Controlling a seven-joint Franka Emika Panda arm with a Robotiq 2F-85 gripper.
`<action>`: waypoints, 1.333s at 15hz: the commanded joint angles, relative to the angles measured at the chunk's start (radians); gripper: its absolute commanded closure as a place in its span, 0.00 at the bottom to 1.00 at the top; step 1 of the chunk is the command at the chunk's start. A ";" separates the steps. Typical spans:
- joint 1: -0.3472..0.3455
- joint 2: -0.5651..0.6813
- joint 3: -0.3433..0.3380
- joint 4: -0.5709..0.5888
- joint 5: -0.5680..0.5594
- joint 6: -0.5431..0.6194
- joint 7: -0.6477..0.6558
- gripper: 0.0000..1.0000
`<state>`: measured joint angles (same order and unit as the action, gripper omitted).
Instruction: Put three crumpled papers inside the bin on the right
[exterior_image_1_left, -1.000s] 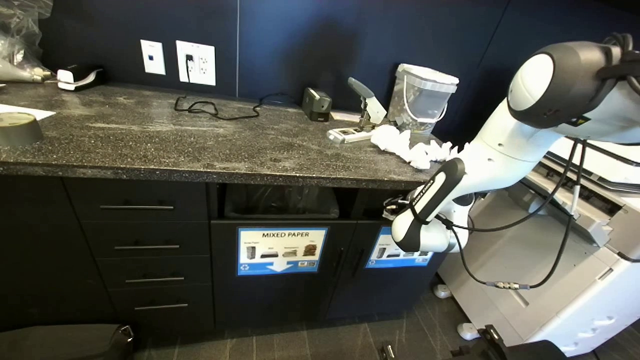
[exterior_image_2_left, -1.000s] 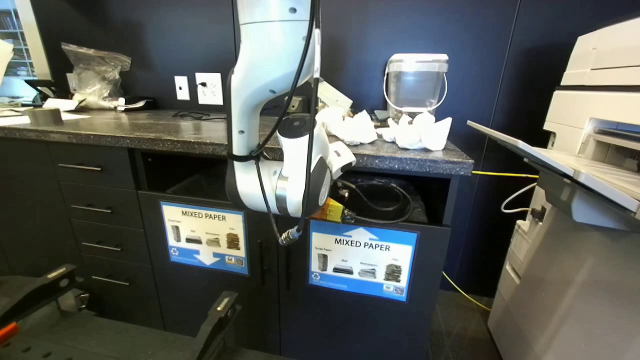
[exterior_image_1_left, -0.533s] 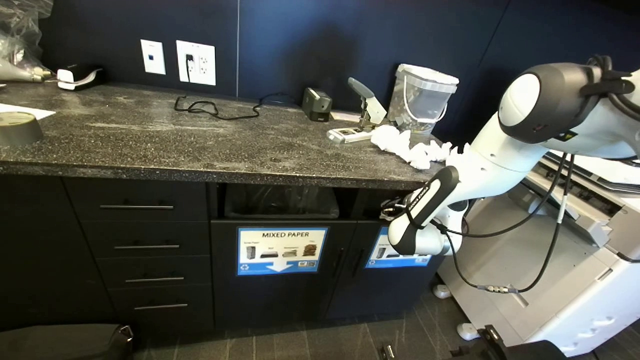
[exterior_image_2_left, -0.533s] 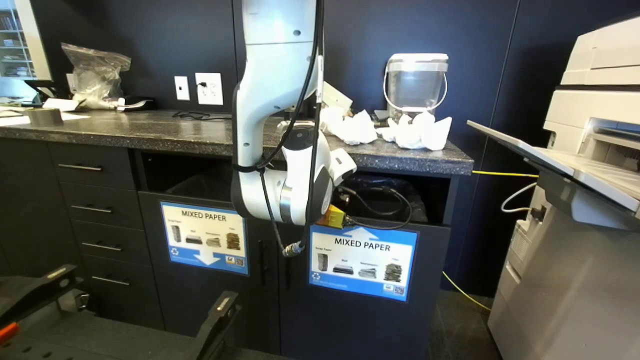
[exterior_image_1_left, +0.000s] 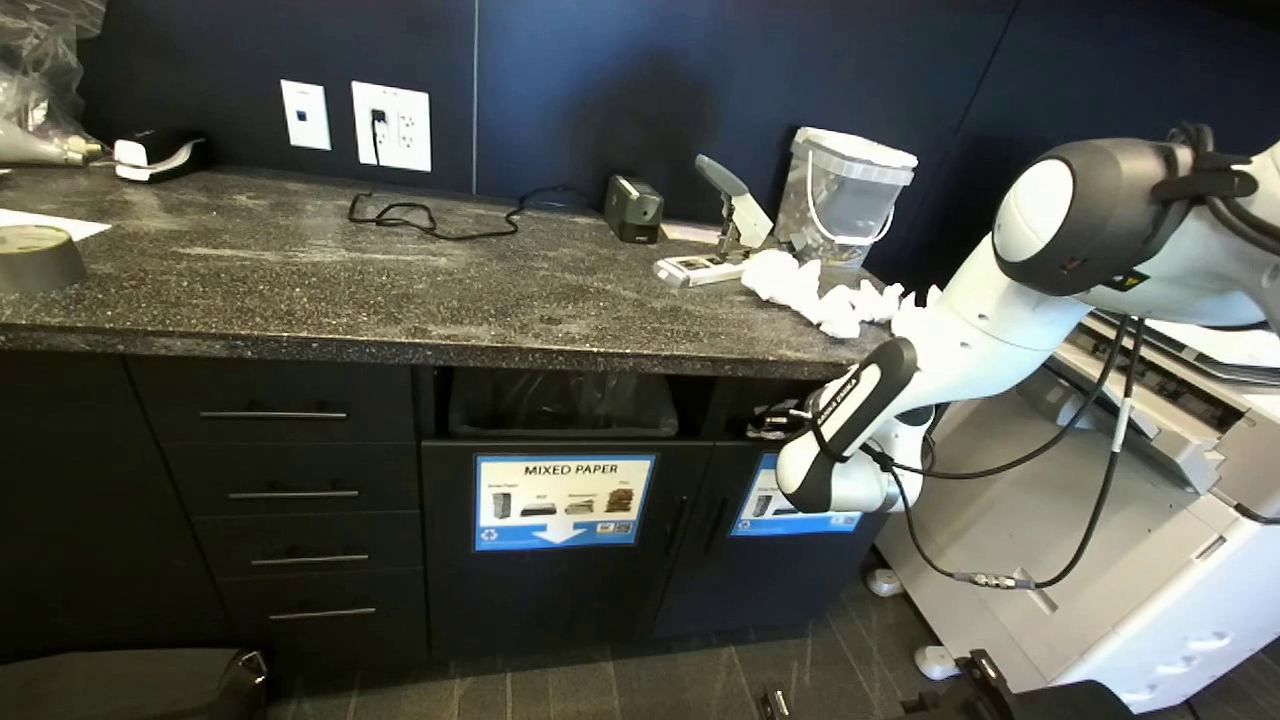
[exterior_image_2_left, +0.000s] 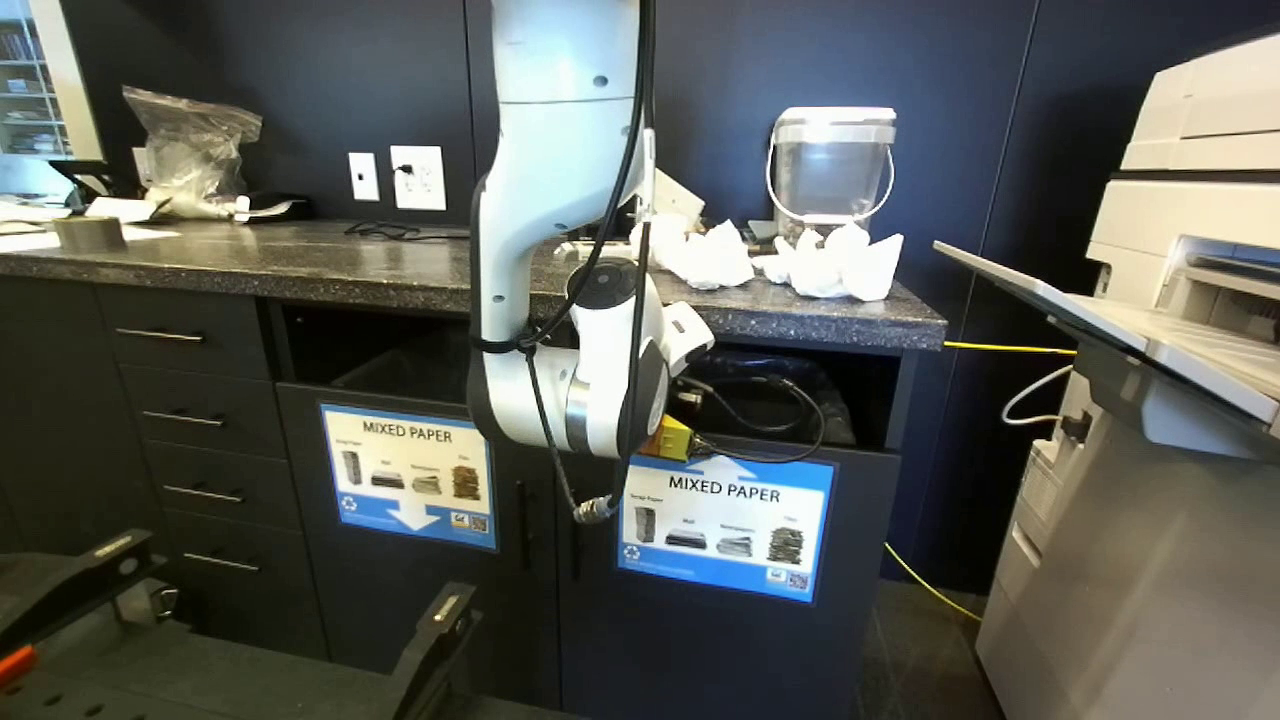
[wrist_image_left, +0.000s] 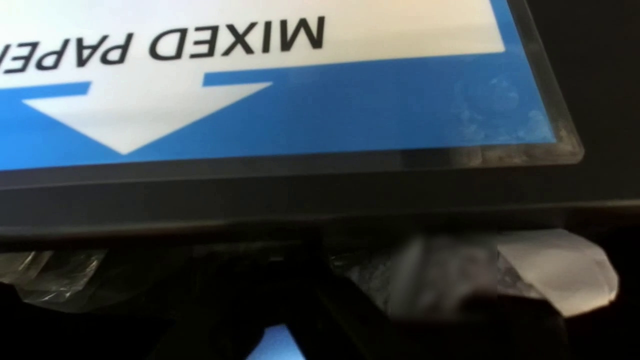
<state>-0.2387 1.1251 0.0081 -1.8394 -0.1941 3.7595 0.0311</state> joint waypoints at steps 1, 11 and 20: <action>-0.002 0.015 0.001 0.017 -0.009 0.045 -0.009 0.00; -0.022 -0.071 -0.002 -0.082 -0.071 0.086 0.002 0.00; -0.082 -0.321 0.031 -0.279 -0.211 -0.269 -0.025 0.00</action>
<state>-0.2923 0.9354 0.0100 -2.0147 -0.3520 3.6525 0.0318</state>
